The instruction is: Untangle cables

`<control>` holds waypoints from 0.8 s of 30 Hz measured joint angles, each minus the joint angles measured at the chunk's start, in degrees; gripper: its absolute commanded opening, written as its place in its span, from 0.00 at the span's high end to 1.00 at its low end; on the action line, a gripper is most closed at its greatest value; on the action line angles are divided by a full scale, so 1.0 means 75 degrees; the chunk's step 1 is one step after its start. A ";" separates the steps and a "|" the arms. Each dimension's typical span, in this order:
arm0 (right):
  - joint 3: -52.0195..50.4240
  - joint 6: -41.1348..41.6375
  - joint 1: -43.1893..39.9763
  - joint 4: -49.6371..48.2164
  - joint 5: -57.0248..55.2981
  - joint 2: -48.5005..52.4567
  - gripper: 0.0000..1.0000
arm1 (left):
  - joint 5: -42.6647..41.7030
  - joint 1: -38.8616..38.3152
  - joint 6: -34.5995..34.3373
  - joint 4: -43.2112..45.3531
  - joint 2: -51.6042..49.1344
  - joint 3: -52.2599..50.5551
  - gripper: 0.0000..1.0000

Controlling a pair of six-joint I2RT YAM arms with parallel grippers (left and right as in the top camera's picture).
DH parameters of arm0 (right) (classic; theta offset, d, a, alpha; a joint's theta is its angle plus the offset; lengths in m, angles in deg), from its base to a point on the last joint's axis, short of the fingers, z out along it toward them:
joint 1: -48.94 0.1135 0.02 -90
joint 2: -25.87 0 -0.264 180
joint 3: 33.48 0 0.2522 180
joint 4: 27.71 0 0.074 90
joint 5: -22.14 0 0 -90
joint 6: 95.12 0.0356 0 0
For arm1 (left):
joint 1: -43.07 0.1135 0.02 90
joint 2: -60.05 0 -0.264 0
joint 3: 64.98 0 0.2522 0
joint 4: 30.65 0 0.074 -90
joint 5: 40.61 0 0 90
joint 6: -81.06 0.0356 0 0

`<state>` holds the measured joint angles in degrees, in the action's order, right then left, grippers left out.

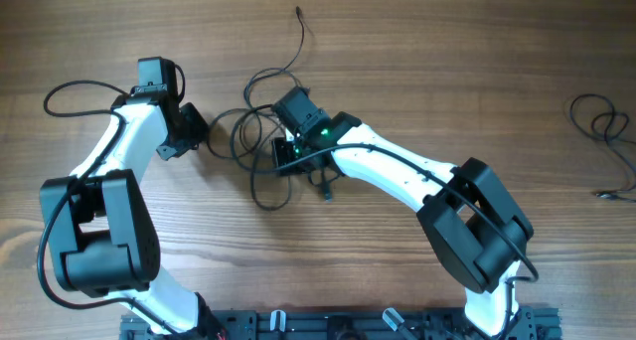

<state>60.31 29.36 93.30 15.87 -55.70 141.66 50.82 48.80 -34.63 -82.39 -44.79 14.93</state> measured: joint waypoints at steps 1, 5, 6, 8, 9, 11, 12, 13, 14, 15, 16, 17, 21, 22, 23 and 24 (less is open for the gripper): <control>0.0000 0.0015 -0.0020 0.0003 -0.0271 0.0006 0.59 | -0.0003 0.0000 0.0000 0.0003 0.0000 0.0000 0.74; -0.0006 0.0119 -0.0350 -0.1405 -0.0691 0.0020 0.53 | -0.0114 0.0000 -0.0012 0.0029 0.0000 -0.0009 0.71; -0.0006 0.0175 -0.0423 -0.1728 -0.0723 0.0020 0.56 | -0.0117 0.0000 -0.0017 0.0035 0.0000 -0.0015 0.71; -0.0006 0.0525 -0.0519 -0.2267 -0.0807 0.0038 0.61 | -0.0119 0.0000 -0.0020 0.0029 0.0000 -0.0015 0.71; -0.0006 0.0717 -0.0522 -0.2439 -0.0836 0.0052 0.60 | -0.0119 0.0000 -0.0020 0.0032 0.0000 -0.0015 0.71; -0.0006 0.1099 -0.0513 -0.2943 -0.0868 0.0286 0.64 | -0.0119 0.0000 -0.0020 0.0035 0.0000 -0.0015 0.70; -0.0006 0.1215 -0.0513 -0.3121 -0.0892 0.0484 0.66 | -0.0154 0.0000 -0.0020 0.0032 0.0000 -0.0015 0.70; -0.0006 0.1268 -0.0513 -0.3348 -0.0909 0.0697 0.69 | -0.0175 0.0000 -0.0020 0.0035 0.0000 -0.0015 0.70; -0.0006 0.1320 -0.0513 -0.3439 -0.0915 0.0895 0.69 | -0.0178 0.0000 -0.0020 0.0035 0.0000 -0.0015 0.70; -0.0006 0.1373 -0.0513 -0.3450 -0.0947 0.1070 0.69 | -0.0181 0.0000 -0.0020 0.0032 0.0000 -0.0015 0.70; -0.0006 0.1440 -0.0513 -0.3462 -0.0950 0.1291 0.70 | -0.0181 0.0000 -0.0020 0.0035 0.0000 -0.0015 0.70; 0.0020 0.1542 -0.0513 -0.3538 -0.0950 0.1341 0.72 | -0.0181 0.0000 -0.0020 0.0035 0.0000 -0.0015 0.70; 0.0020 0.1734 -0.0513 -0.3547 -0.1020 0.1373 0.79 | -0.0207 0.0000 -0.0020 0.0041 0.0000 -0.0015 0.70; 0.0020 0.1763 -0.0513 -0.3535 -0.1061 0.1378 0.78 | -0.0204 0.0000 -0.0020 0.0041 0.0000 -0.0015 0.69; 0.0020 0.1769 -0.0513 -0.3523 -0.1067 0.1378 0.74 | -0.0207 0.0000 -0.0020 0.0041 0.0000 -0.0015 0.69; 0.0020 0.1772 -0.0513 -0.3520 -0.1061 0.1378 0.72 | -0.0207 0.0000 -0.0020 0.0041 0.0000 -0.0015 0.69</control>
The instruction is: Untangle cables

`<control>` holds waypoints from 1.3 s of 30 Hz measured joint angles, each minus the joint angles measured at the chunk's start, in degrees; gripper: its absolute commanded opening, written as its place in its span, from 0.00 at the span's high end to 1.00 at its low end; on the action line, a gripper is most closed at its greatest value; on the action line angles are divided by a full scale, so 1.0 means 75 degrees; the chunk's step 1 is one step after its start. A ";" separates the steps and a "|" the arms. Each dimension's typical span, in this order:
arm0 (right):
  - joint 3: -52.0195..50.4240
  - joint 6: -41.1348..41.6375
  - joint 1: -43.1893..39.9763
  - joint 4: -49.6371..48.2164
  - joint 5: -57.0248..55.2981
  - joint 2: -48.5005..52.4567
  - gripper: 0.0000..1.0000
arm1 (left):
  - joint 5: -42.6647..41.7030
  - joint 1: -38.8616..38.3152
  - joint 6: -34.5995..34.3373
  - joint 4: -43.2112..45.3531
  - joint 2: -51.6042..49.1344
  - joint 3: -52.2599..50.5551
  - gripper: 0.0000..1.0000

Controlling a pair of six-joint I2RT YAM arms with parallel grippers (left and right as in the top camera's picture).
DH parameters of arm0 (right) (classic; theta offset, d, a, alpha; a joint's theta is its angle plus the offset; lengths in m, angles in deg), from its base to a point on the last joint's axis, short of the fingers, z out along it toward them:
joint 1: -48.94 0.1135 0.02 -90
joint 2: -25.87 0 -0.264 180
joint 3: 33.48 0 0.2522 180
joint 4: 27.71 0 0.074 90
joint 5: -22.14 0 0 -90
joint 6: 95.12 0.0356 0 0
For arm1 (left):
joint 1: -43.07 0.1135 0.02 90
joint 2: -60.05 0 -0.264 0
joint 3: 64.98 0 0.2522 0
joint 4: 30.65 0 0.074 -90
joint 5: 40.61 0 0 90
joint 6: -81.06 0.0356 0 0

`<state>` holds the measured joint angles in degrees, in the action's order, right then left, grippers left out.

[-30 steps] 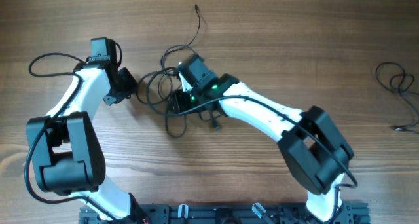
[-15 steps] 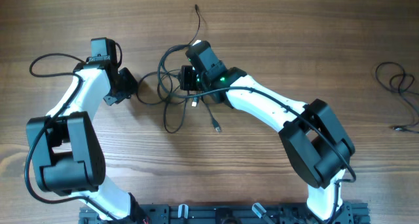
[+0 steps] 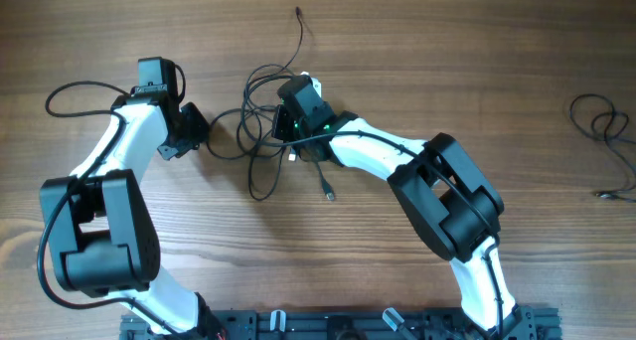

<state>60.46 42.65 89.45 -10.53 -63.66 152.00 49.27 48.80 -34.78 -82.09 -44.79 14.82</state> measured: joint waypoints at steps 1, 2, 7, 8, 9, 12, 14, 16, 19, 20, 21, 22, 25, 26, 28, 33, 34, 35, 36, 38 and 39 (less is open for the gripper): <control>0.0000 0.0070 0.0000 -0.0003 0.0006 0.0000 0.72 | 0.0000 0.0000 0.0000 0.0000 0.0000 0.0000 0.69; 0.0003 0.0204 0.0000 -0.0017 0.0003 0.0000 0.72 | 0.0003 0.0000 0.0000 0.0000 0.0000 0.0000 0.69; 0.0003 0.0831 0.0044 -0.0262 -0.0154 0.0058 0.73 | 0.0000 0.0000 0.0000 0.0003 0.0000 0.0000 0.69; 0.0003 0.0877 0.0052 -0.0329 -0.0175 0.0087 0.81 | 0.0000 0.0000 0.0000 0.0003 0.0000 0.0000 0.69; 0.0006 0.0895 0.0061 -0.0391 -0.0178 0.0122 0.96 | 0.0000 0.0000 0.0000 0.0003 0.0000 0.0000 0.69; 0.0105 0.0525 0.0055 -0.0221 -0.0224 0.0227 0.96 | -0.0146 0.0000 -0.0003 0.0099 0.0000 -0.0003 0.66; 0.0146 0.0181 0.0023 0.0047 -0.0224 0.0160 0.96 | -0.0376 0.0000 0.0000 0.0242 0.0000 -0.0009 0.64; 0.0076 -0.0245 -0.0090 0.0539 -0.0204 -0.0093 0.96 | -0.0676 0.0000 -0.0003 0.0376 0.0000 -0.0012 0.63; 0.0020 -0.0892 -0.0286 0.0973 0.0076 -0.0833 0.96 | -0.1090 0.0000 -0.0003 0.0565 0.0000 -0.0032 0.61; 0.0020 -0.1043 -0.0303 0.1125 0.0187 -0.1160 0.96 | -0.1163 -0.0009 -0.0003 0.0787 0.0000 -0.0082 0.61; 0.0020 -0.1177 -0.0300 0.1209 0.0286 -0.1466 0.96 | -0.1215 -0.0020 -0.0003 0.0991 0.0000 -0.0181 0.61; 0.0023 -0.1309 -0.0294 0.1381 0.0361 -0.1786 0.96 | -0.1256 -0.0038 -0.0006 0.1180 -0.0009 -0.0300 0.60; 0.0029 -0.1760 -0.0300 0.1786 0.0734 -0.2594 0.96 | -0.1320 -0.0128 -0.0090 0.1620 -0.0105 -0.0629 0.61; 0.0076 -0.1918 -0.0303 0.1976 0.0880 -0.2771 0.96 | -0.1343 -0.0152 -0.0122 0.1638 -0.0157 -0.0650 0.61; 0.0516 -0.2393 -0.0312 0.2471 0.1145 -0.3121 0.96 | -0.1370 -0.0152 -0.0149 0.1658 -0.0195 -0.0659 0.60; 0.1947 -0.3719 -0.0318 0.3031 0.1128 -0.4016 0.96 | -0.1373 -0.0152 -0.0175 0.1661 -0.0195 -0.0659 0.66; 0.2180 -0.4121 -0.0318 0.2879 0.1061 -0.4202 0.96 | -0.1373 -0.0152 -0.0175 0.1664 -0.0195 -0.0659 0.92; 0.2241 -0.4415 -0.0318 0.2573 0.0973 -0.4360 0.96 | -0.1376 -0.0152 -0.0201 0.1664 -0.0195 -0.0659 0.96; 0.2291 -0.4704 -0.0318 0.2209 0.0833 -0.4538 0.96 | -0.1381 -0.0152 -0.0219 0.1661 -0.0195 -0.0659 0.96; 0.2355 -0.5120 -0.0318 0.1437 0.0356 -0.4870 0.96 | -0.1378 -0.0152 -0.0221 0.1664 -0.0195 -0.0659 0.96; 0.2369 -0.5292 -0.0318 0.1040 0.0047 -0.4978 0.96 | -0.1381 -0.0152 -0.0224 0.1667 -0.0195 -0.0659 0.96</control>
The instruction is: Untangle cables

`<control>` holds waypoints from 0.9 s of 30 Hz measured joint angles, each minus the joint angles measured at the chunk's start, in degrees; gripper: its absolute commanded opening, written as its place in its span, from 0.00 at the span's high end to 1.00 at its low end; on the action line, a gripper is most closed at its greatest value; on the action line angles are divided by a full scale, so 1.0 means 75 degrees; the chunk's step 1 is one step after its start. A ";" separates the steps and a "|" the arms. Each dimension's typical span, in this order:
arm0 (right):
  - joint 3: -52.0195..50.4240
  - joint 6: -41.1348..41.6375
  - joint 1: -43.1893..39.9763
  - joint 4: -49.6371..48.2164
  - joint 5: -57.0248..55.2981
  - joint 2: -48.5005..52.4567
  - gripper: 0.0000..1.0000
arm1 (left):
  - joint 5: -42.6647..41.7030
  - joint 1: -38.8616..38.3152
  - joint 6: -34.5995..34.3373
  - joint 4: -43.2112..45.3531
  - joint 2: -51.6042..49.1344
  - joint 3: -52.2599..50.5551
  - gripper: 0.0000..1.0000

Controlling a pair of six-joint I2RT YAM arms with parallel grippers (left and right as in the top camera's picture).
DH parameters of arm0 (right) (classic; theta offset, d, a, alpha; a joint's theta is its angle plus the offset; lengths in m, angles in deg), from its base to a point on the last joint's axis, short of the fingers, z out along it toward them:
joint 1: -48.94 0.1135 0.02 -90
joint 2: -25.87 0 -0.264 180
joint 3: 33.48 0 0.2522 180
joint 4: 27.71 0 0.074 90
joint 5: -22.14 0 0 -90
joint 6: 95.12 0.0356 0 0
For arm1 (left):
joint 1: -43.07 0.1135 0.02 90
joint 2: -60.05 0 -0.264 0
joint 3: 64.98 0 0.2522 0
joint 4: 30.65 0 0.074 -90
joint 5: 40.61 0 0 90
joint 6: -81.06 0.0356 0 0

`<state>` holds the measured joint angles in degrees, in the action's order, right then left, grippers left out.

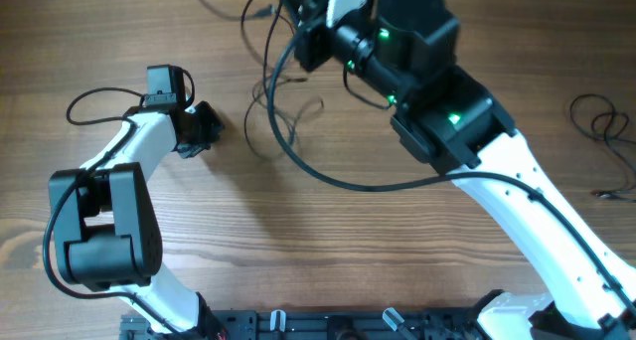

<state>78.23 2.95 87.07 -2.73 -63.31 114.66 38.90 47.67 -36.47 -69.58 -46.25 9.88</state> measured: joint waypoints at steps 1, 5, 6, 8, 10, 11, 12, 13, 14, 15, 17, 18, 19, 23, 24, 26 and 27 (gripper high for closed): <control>0.0017 -0.0163 0.0000 -0.0256 -0.0230 -0.0064 0.96 | -0.0009 0.0000 0.0000 -0.0003 0.0000 0.0000 0.96; 0.0017 -0.0694 -0.0015 -0.0318 -0.0886 -0.0119 0.96 | -0.0015 0.0000 -0.0003 -0.0006 0.0000 0.0000 0.94; 0.0017 -0.0729 -0.0015 -0.0093 -0.0938 -0.0119 0.96 | -0.0012 0.0000 0.0000 -0.0006 0.0000 0.0000 0.93; 0.0032 -0.0772 -0.0012 0.0676 -0.0988 -0.0119 0.96 | -0.0017 0.0000 -0.0003 -0.0012 0.0000 -0.0003 0.92; 0.0038 -0.0778 -0.0015 0.1708 -0.1011 -0.0119 0.95 | -0.0017 0.0000 -0.0003 -0.0006 0.0000 -0.0006 0.91; 0.0038 -0.0778 -0.0015 0.2317 -0.1020 -0.0087 0.76 | -0.0015 0.0000 -0.0003 -0.0006 0.0000 -0.0006 0.90; 0.0061 -0.0778 -0.0015 0.2777 -0.1017 -0.0058 0.61 | -0.0015 0.0000 -0.0003 -0.0012 0.0000 -0.0006 0.89; 0.0082 -0.0790 -0.0015 0.3366 -0.1017 0.0023 0.44 | -0.0015 0.0000 -0.0003 -0.0009 0.0000 -0.0006 0.89; 0.0082 -0.0799 -0.0015 0.3780 -0.1017 0.0172 0.30 | -0.0015 0.0000 -0.0003 -0.0006 0.0000 -0.0006 0.88; 0.0085 -0.0807 -0.0015 0.3981 -0.1017 0.0318 0.24 | -0.0015 0.0000 -0.0003 -0.0003 0.0000 -0.0006 0.87; 0.0085 -0.0836 -0.0015 0.4628 -0.0921 0.0685 0.17 | -0.0015 0.0000 -0.0003 -0.0006 0.0000 -0.0006 0.86; 0.0082 -0.0833 -0.0015 0.4893 -0.0799 0.0804 0.12 | -0.0015 0.0000 -0.0003 -0.0006 0.0000 -0.0006 0.85; 0.0082 -0.0851 -0.0015 0.5257 -0.0667 0.0915 0.11 | -0.0017 0.0000 -0.0003 -0.0006 0.0000 -0.0006 0.85; 0.0085 -0.0764 -0.0015 0.5861 -0.0376 0.1154 0.30 | -0.0015 0.0000 -0.0006 -0.0003 0.0000 -0.0006 0.80; 0.0085 -0.0638 -0.0015 0.5846 -0.0192 0.1241 0.43 | -0.0015 0.0000 -0.0003 -0.0006 0.0000 -0.0006 0.79; 0.0017 -0.0192 -0.0015 0.5785 0.0393 0.1629 0.62 | -0.0015 0.0000 -0.0003 -0.0006 0.0000 -0.0006 0.78; -0.0029 -0.0050 -0.0015 0.5779 0.0609 0.1886 0.76 | -0.0017 0.0000 -0.0003 -0.0006 0.0000 -0.0006 0.78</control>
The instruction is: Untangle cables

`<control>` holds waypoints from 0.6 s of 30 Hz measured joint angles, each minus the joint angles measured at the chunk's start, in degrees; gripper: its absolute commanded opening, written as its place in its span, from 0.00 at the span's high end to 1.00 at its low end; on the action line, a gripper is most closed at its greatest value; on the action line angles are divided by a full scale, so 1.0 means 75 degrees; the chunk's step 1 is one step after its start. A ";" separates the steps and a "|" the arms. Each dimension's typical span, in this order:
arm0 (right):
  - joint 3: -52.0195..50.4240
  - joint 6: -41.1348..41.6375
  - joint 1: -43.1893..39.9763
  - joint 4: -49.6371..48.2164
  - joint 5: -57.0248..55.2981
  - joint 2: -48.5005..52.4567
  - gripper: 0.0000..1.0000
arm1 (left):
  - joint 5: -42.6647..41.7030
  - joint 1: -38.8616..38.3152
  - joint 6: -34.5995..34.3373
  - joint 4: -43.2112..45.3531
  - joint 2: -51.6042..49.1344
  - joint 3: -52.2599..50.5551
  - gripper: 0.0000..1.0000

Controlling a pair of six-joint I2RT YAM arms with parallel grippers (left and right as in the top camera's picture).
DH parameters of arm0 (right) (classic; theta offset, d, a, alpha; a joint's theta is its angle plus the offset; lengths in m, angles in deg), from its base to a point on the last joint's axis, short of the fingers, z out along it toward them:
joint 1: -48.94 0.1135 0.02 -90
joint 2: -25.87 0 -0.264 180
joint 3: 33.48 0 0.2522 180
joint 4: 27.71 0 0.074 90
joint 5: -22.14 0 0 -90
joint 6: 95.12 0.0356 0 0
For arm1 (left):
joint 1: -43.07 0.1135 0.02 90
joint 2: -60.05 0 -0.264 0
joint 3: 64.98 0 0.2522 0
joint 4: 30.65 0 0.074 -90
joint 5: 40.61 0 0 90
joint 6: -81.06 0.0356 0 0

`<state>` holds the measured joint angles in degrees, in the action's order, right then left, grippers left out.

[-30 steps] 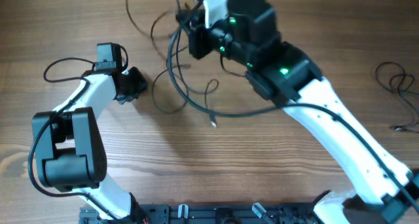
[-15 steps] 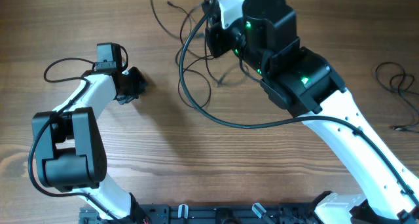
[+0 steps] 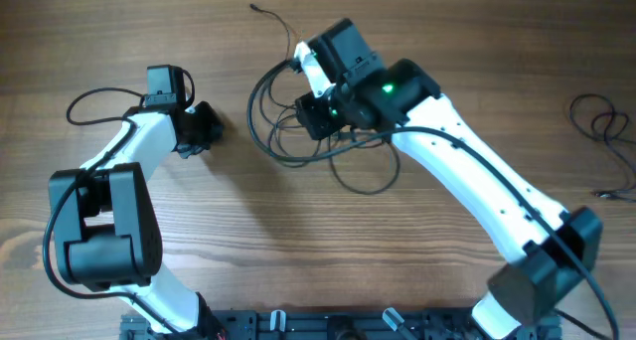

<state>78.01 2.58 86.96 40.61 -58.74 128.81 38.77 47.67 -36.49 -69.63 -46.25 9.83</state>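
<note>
A tangle of thin black cables (image 3: 288, 146) lies on the wooden table (image 3: 298, 260) in the upper middle. Its loops spread left and down to a lower loop (image 3: 366, 189), and one loose end (image 3: 254, 7) reaches toward the far edge. My right gripper (image 3: 310, 116) sits in the middle of the tangle, shut on its strands, though the arm's body hides the fingertips. My left gripper (image 3: 211, 126) rests to the left, a short gap from the nearest loop. No strand visibly reaches it, and I cannot make out how its jaws stand.
A separate black cable (image 3: 601, 121) lies coiled at the right edge of the table. The left arm's own wire (image 3: 89, 103) loops out to its left. The mounting rail (image 3: 328, 325) runs along the near edge.
My right arm was raised close to the camera with cables dangling from it near the far edge. It is now lower, and the loops spread on the table. The left arm has not moved.
My right gripper was down in the tangle at mid-table, with a strand running to the left gripper. It then sat a little farther back in the tangle. Then it was high with the cables hanging and no strand at the left gripper. Now it is low again.
</note>
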 measured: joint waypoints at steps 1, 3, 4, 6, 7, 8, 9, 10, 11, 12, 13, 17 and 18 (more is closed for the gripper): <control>0.0000 0.0085 0.0000 -0.0047 0.0105 0.0146 0.88 | 0.0003 0.0000 -0.0003 -0.0003 0.0000 0.0000 0.78; 0.0000 0.0230 0.0003 -0.0472 0.0201 0.0796 0.96 | 0.0003 0.0000 0.0000 0.0003 0.0000 0.0000 0.77; -0.0026 0.0323 0.0000 -0.0857 0.0216 0.1139 0.96 | 0.0003 0.0000 0.0000 0.0003 0.0000 0.0000 0.77; -0.0044 0.0833 0.0000 -0.1585 0.0216 0.1679 0.61 | 0.0003 0.0000 0.0000 0.0003 0.0000 0.0000 0.75; -0.0044 0.1201 0.0000 -0.1798 0.0213 0.1894 0.59 | 0.0003 0.0000 -0.0003 0.0003 0.0000 -0.0003 0.75; -0.0044 0.1352 0.0000 -0.1862 0.0210 0.2002 0.56 | 0.0003 0.0000 0.0000 0.0003 0.0000 -0.0003 0.74; -0.0055 0.1708 0.0000 -0.2046 0.0184 0.2194 0.51 | 0.0003 0.0000 0.0000 0.0000 0.0000 -0.0003 0.74; -0.0055 0.1801 0.0000 -0.2200 0.0082 0.2273 0.50 | 0.0003 0.0000 0.0000 0.0003 0.0000 -0.0003 0.73; -0.0055 0.1891 0.0003 -0.2457 -0.0157 0.2410 0.50 | 0.0003 0.0000 -0.0003 0.0000 0.0000 -0.0003 0.72; -0.0055 0.2002 0.0000 -0.2579 -0.0493 0.2538 0.52 | 0.0003 0.0000 0.0000 0.0003 0.0000 -0.0003 0.75; -0.0067 0.2060 -0.0023 -0.2646 -0.0903 0.2632 0.55 | 0.0000 0.0000 0.0000 0.0003 0.0000 -0.0003 0.79; -0.0076 0.2597 -0.0752 -0.2078 -0.1192 0.2637 0.47 | -0.2037 -0.0006 0.0775 0.0376 0.0000 -0.0015 0.57; -0.0076 0.2626 -0.0976 -0.2057 -0.1035 0.2640 0.46 | -0.2384 -0.0020 0.0927 0.0408 0.0000 -0.0015 0.52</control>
<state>77.44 22.28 79.64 25.18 -66.50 148.61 20.89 47.51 -29.54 -66.57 -46.25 9.73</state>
